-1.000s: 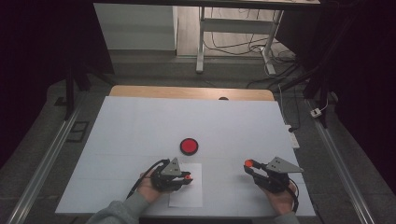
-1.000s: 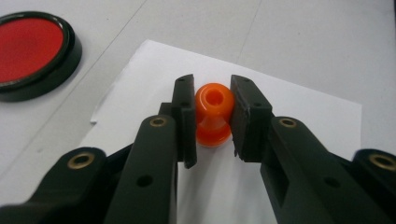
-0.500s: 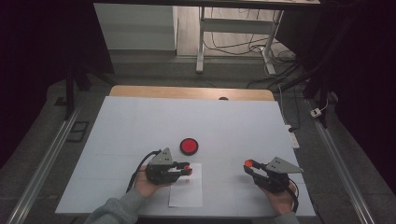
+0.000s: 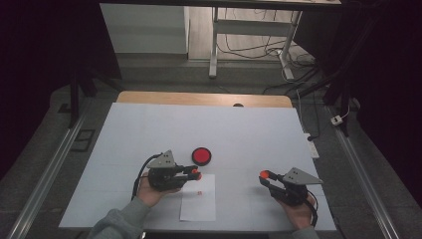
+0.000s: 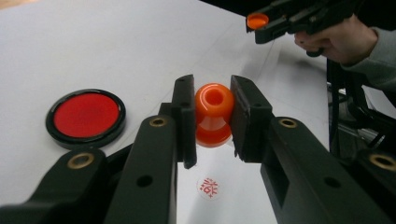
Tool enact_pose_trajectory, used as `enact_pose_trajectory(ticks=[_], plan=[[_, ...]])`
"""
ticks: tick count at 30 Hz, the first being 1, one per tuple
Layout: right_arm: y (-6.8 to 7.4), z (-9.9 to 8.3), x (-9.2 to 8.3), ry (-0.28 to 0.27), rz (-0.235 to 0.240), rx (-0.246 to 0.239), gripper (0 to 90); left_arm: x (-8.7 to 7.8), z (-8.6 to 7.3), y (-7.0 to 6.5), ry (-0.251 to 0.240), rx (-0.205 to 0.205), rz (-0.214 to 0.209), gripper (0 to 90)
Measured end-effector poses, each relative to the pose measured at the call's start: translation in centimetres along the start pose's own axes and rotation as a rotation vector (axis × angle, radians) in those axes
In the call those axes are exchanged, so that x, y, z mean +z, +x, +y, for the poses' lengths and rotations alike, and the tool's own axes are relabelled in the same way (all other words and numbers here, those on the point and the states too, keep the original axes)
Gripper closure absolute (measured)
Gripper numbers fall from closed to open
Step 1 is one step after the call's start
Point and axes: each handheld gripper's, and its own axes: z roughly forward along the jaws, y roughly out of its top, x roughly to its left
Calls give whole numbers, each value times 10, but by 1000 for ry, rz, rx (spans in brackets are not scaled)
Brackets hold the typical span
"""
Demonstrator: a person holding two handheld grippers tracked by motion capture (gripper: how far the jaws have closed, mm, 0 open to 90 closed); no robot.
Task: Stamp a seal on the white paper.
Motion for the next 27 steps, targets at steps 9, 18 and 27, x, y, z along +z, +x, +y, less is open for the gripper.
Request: enact_pose_trajectory(ticks=[9, 18, 27], plan=[[1, 0, 1, 2, 0, -3, 644, -12, 9, 4, -40, -25, 9, 721], [0, 0, 2, 1, 5, -4, 644, -22, 17, 5, -62, -31, 19, 721], [1, 1, 3, 2, 2, -5, 644, -21, 17, 5, -47, -24, 14, 721]])
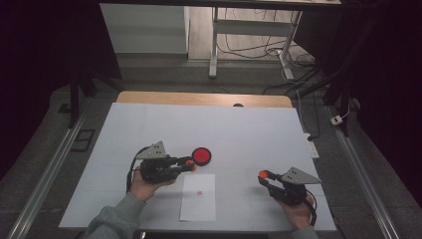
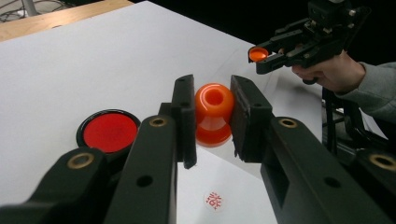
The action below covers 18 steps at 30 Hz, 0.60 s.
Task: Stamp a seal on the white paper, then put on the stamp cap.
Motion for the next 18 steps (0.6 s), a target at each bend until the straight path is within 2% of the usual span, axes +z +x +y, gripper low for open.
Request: enact_pose_trajectory(ticks=[18], plan=[[4, 3, 4, -5, 23, -11, 644, 2, 0, -1, 12, 5, 1, 721]])
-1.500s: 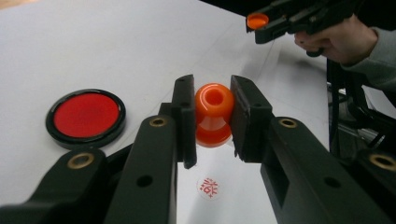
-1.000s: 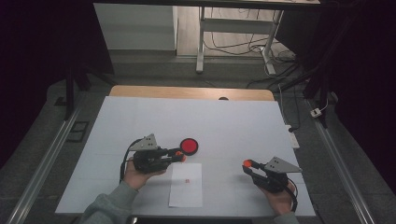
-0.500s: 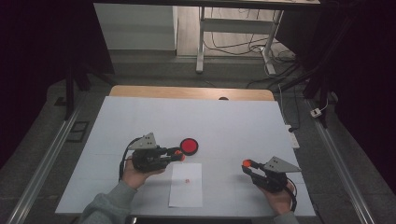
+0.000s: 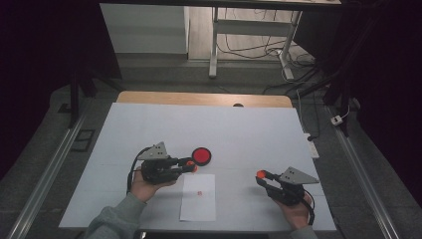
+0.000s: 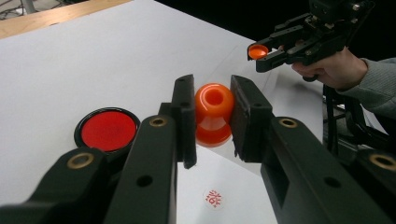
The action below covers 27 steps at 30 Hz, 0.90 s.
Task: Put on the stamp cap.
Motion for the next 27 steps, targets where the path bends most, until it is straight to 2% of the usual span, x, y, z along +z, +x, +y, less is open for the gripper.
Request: enact_pose_trajectory(ticks=[16, 27], plan=[[8, 4, 8, -6, 22, -7, 644, 1, -1, -1, 9, 6, 4, 720], [19, 9, 19, -10, 64, -24, 644, 2, -1, -2, 17, 11, 2, 720]])
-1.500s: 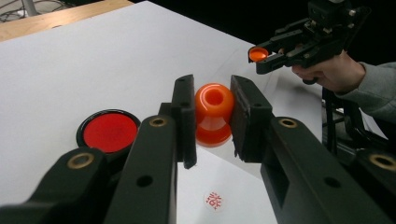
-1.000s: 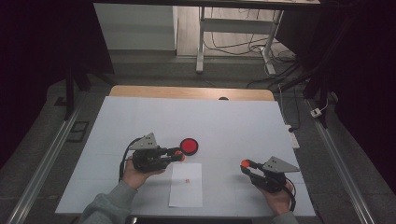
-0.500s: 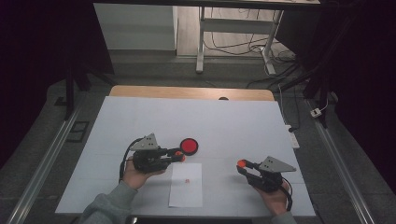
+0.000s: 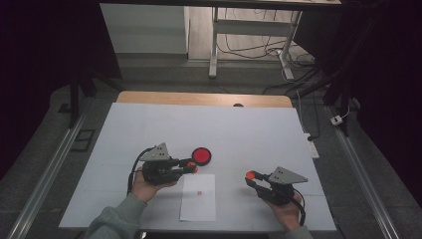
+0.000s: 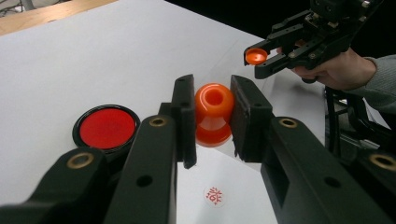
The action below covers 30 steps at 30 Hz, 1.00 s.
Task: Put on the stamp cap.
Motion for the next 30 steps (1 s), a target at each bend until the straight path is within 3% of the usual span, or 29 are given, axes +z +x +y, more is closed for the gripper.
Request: enact_pose_trajectory(ticks=[10, 30], plan=[[12, 4, 10, -7, 48, -1, 643, 0, 0, 0, 0, 0, -1, 720], [26, 11, 24, -6, 84, -24, 644, 2, 0, -1, 3, 5, -3, 720]])
